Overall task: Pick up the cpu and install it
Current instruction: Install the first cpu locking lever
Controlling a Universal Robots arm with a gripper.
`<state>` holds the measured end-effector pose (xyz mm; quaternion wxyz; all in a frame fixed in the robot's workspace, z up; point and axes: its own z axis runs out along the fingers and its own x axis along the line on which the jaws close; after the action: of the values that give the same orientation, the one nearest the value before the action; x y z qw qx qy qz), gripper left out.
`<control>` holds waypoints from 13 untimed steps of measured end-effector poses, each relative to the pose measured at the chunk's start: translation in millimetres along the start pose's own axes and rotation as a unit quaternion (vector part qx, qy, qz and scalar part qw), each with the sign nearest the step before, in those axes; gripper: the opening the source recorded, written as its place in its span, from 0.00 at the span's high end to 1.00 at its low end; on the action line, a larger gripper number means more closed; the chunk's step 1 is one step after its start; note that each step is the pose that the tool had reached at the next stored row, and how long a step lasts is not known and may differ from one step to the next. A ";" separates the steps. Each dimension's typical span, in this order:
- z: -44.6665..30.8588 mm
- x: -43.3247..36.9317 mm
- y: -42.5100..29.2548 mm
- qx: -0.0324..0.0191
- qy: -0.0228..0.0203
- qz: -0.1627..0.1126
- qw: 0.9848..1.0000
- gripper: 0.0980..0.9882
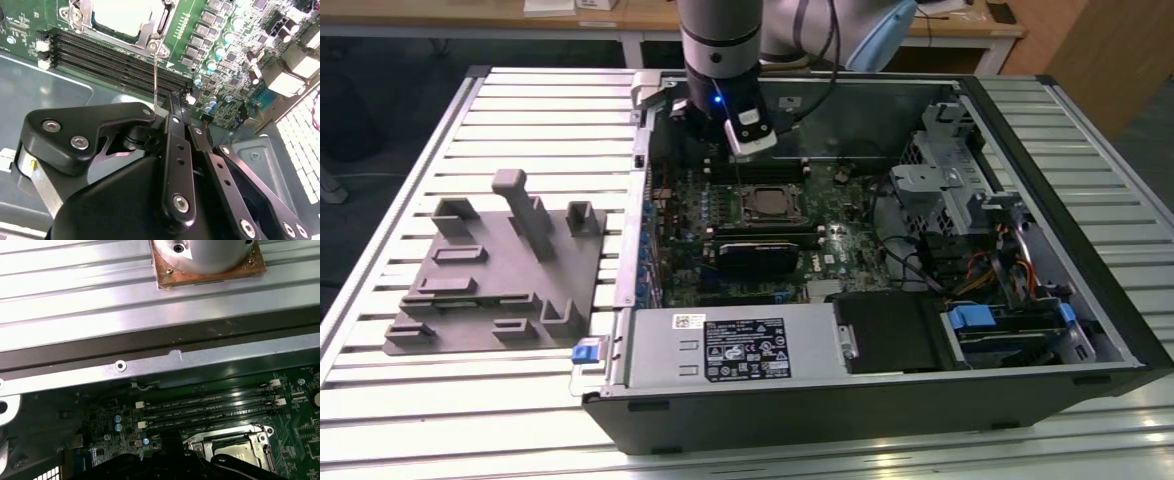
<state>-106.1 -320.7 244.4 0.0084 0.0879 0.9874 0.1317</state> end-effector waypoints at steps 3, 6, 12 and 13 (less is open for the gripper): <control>-2.6 0.0 0.7 0.000 0.000 0.000 1.000 0.99; -2.5 0.0 0.7 0.000 0.000 0.000 1.000 0.99; -2.7 -0.3 0.8 -0.003 0.000 0.000 1.000 0.99; -2.6 -1.2 1.0 -0.003 0.000 0.000 1.000 0.99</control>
<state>-104.9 -320.7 247.2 0.0085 0.0878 0.9869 0.1351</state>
